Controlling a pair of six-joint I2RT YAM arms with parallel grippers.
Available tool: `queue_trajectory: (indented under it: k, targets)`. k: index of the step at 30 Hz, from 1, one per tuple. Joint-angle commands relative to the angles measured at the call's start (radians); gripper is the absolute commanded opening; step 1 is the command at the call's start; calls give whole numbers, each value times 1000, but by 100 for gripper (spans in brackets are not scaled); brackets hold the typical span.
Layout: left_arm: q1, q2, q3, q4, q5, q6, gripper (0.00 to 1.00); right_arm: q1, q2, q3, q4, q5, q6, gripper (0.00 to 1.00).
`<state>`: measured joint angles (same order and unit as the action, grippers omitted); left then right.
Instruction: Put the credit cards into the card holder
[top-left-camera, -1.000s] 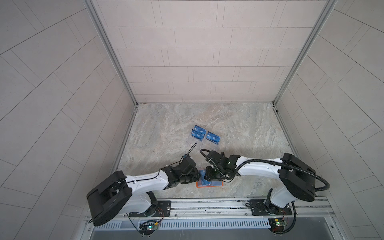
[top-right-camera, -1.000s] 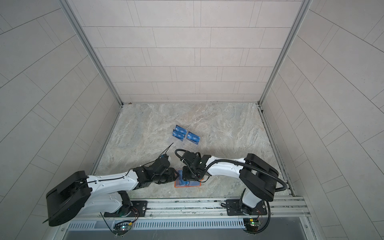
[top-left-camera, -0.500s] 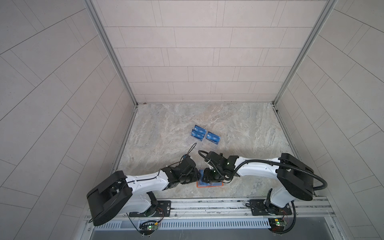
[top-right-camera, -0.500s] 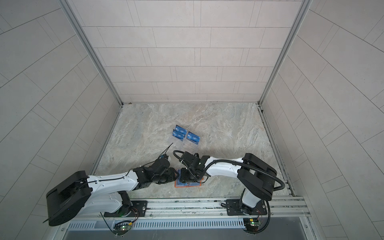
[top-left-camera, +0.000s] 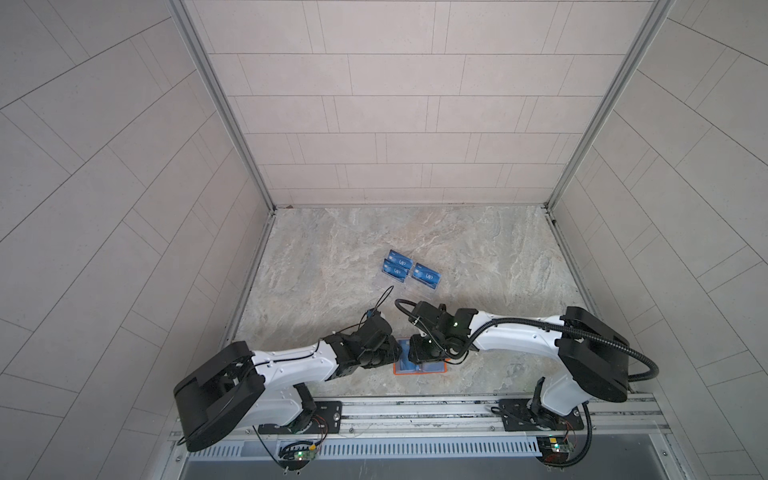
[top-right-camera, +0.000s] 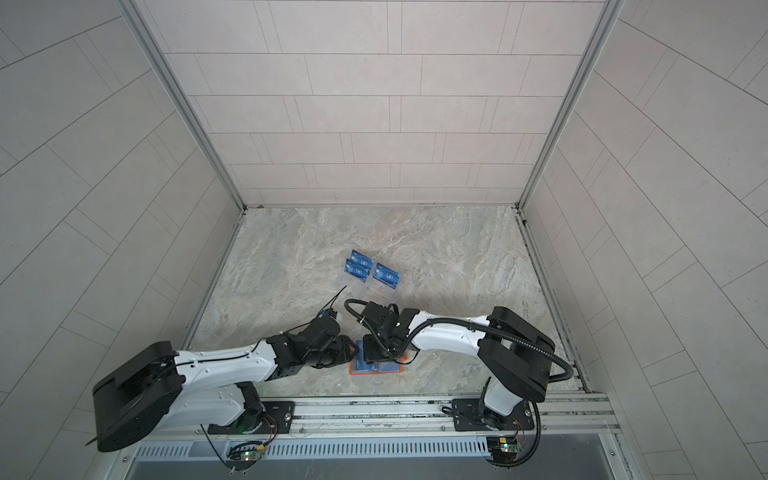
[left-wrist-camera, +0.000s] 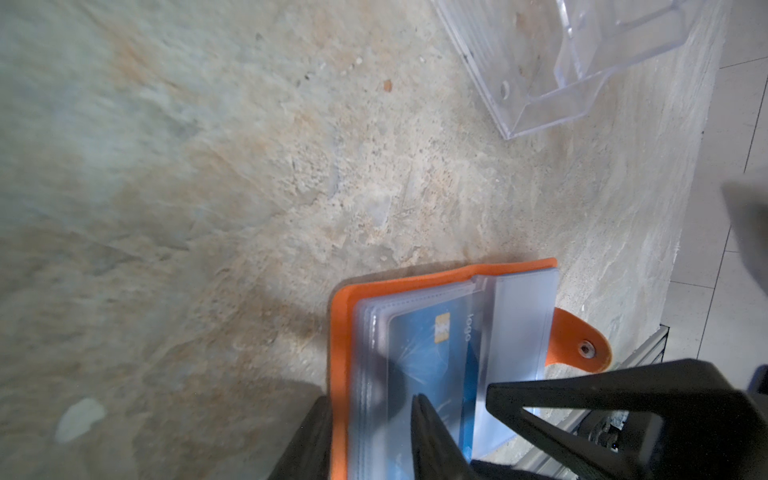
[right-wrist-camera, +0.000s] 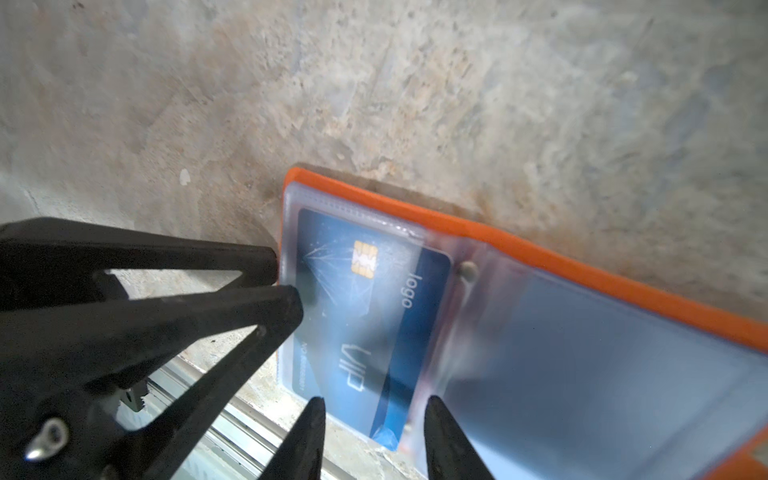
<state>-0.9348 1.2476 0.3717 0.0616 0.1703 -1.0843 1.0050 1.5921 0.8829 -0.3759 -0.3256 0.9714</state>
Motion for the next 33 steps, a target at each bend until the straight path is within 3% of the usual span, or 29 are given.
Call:
queue_trajectory:
  k: [1,23,33]
  targets:
    - [-6,18,-8,-41,-11,1,37,3,-1,6,-15,26,-7,43]
    - [-6,47,-13,21,24,-8,36,7,58,21,155,-63,37,43]
    - [-6,9,-4,-37,5,-4,37,-5,-35,5,5,45,-20,43]
